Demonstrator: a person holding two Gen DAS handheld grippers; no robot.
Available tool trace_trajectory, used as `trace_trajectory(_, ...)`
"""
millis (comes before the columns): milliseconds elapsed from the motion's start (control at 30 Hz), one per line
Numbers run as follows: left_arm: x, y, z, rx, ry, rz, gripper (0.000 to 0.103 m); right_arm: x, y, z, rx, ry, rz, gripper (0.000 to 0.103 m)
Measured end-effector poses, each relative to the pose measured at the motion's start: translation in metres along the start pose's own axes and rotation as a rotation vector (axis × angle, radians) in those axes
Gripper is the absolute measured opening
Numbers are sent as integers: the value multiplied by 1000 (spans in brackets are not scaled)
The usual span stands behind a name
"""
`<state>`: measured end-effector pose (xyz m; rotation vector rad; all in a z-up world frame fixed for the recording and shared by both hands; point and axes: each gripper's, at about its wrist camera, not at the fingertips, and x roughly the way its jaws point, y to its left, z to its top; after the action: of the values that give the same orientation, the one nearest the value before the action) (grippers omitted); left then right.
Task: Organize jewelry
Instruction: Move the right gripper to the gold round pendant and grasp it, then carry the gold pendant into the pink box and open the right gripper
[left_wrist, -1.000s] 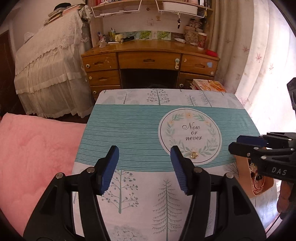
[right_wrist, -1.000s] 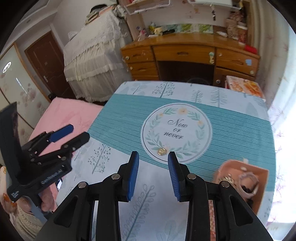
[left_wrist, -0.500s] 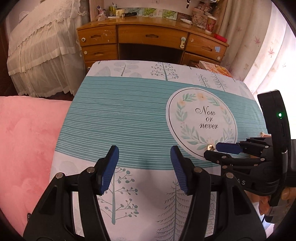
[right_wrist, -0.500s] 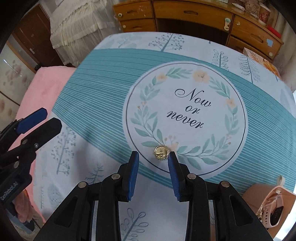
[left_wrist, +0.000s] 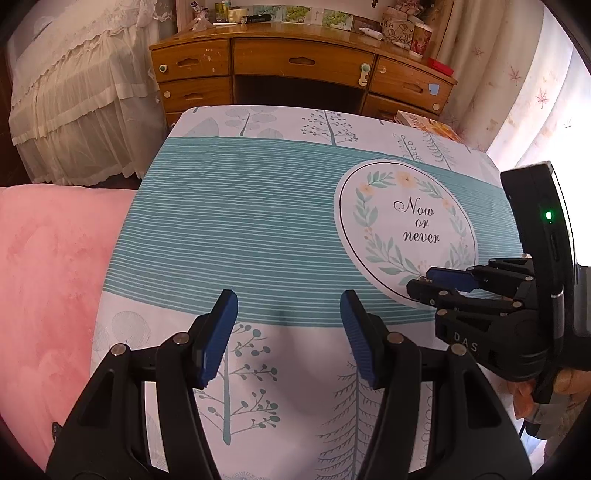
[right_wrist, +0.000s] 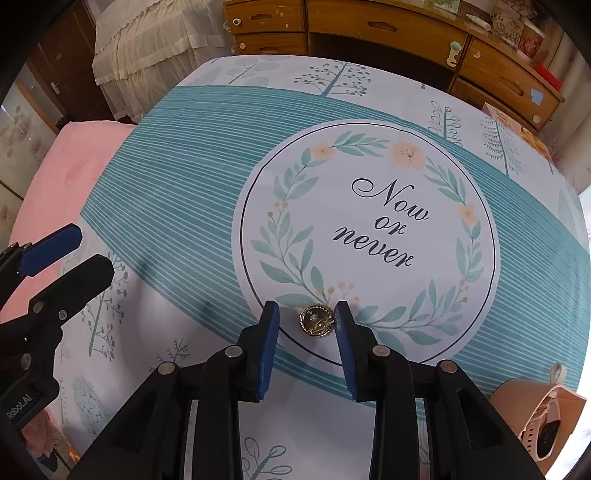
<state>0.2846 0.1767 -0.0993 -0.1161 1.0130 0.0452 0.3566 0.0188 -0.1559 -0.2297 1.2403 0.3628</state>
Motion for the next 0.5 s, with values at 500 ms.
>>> trace_trajectory(500,-51,-33,-15,68,-46,-41,55,-62,-5,-30,40,-81,115,20)
